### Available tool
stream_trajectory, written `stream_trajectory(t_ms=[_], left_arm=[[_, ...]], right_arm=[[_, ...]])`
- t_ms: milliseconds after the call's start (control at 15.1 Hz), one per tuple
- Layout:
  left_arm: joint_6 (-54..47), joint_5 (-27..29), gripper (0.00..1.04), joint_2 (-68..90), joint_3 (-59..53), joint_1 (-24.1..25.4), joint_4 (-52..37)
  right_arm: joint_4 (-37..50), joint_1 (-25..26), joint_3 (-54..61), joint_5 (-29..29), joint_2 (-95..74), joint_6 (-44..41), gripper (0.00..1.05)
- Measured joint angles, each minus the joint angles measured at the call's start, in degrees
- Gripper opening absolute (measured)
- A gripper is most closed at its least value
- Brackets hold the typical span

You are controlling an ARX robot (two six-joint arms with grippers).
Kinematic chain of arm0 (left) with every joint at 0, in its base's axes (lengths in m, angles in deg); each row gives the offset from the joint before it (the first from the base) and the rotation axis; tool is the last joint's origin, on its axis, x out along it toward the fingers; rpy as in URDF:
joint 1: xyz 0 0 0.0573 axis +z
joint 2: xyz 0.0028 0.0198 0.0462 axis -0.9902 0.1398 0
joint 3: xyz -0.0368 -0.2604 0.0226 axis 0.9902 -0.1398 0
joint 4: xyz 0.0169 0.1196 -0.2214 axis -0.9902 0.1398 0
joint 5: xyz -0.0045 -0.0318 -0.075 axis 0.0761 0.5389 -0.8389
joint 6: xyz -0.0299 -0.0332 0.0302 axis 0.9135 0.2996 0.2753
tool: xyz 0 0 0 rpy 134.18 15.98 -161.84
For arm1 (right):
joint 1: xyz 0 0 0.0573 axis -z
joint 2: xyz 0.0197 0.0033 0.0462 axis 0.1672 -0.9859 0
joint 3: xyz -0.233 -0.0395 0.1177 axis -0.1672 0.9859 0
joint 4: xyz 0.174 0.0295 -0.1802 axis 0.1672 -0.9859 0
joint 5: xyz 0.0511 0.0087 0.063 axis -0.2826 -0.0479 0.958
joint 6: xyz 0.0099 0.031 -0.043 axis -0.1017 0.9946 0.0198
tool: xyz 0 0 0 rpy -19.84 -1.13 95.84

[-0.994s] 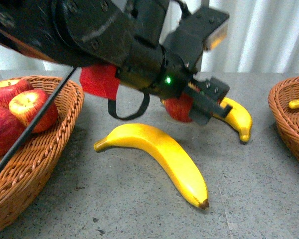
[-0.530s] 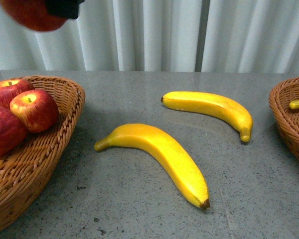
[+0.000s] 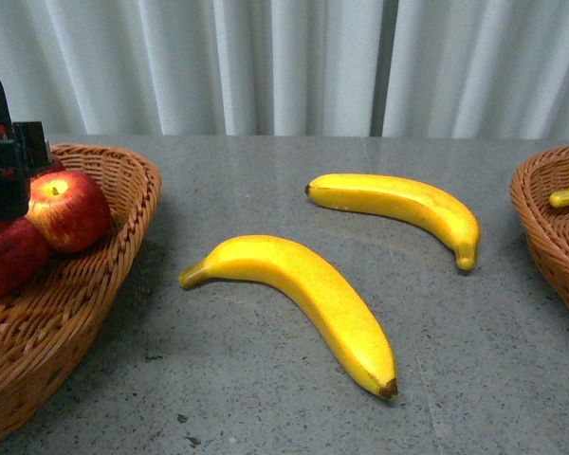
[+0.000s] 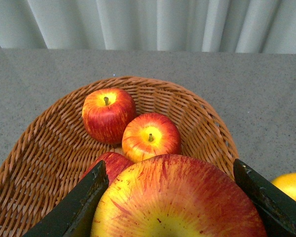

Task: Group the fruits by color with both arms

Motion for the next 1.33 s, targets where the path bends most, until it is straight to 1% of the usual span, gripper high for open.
stream_trajectory(t_ms=[133,199,265,464,530,994,1060,1127,1193,1259,1325], left_arm=[[2.40,-0.59,0.90,0.63,-0.31,0.37,0.42],[3.08,-2.34,1.00,0.70,-0.31,1.40,-0.02],[3.85,-2.84,0.97,0.50,-0.28,1.36,-0.98],[4.37,-4.17,0.98,-2.38,0.90,0.44,-1.25],[4.24,-4.55,0.98,-4.24,0.92,0.46,-2.95],[2.49,-4.26,0.98,-6.49,0.94,1.29,-5.14],[0.94,-4.92,0.96,-6.84,0.55,1.95,-7.50],[-1.38,-9.51,0.83,-9.46,-2.10,4.33,-10.23],[-2.45,-12.66,0.71,-13.16,-6.40,6.43,-10.51],[-3.28,-15.19,0.47,-16.76,-11.76,9.22,-11.06],[-3.26,-18.95,0.01,-24.83,-18.45,12.66,-10.12]], right_arm=[[0.02,0.00,0.00,0.00,0.00,0.00,0.98],[0.00,0.00,0.00,0.00,0.00,0.00,0.98],[0.02,0.00,0.00,0.00,0.00,0.00,0.98],[0.02,0.00,0.00,0.00,0.00,0.00,0.98],[0.00,0.00,0.00,0.00,0.00,0.00,0.98],[0.00,0.00,0.00,0.00,0.00,0.00,0.98],[0.02,0.00,0.00,0.00,0.00,0.00,0.98],[0.02,0.00,0.00,0.00,0.00,0.00,0.98],[-0.04,0.00,0.00,0.00,0.00,0.00,0.98],[0.00,0.00,0.00,0.00,0.00,0.00,0.98],[0.00,0.00,0.00,0.00,0.00,0.00,0.98]])
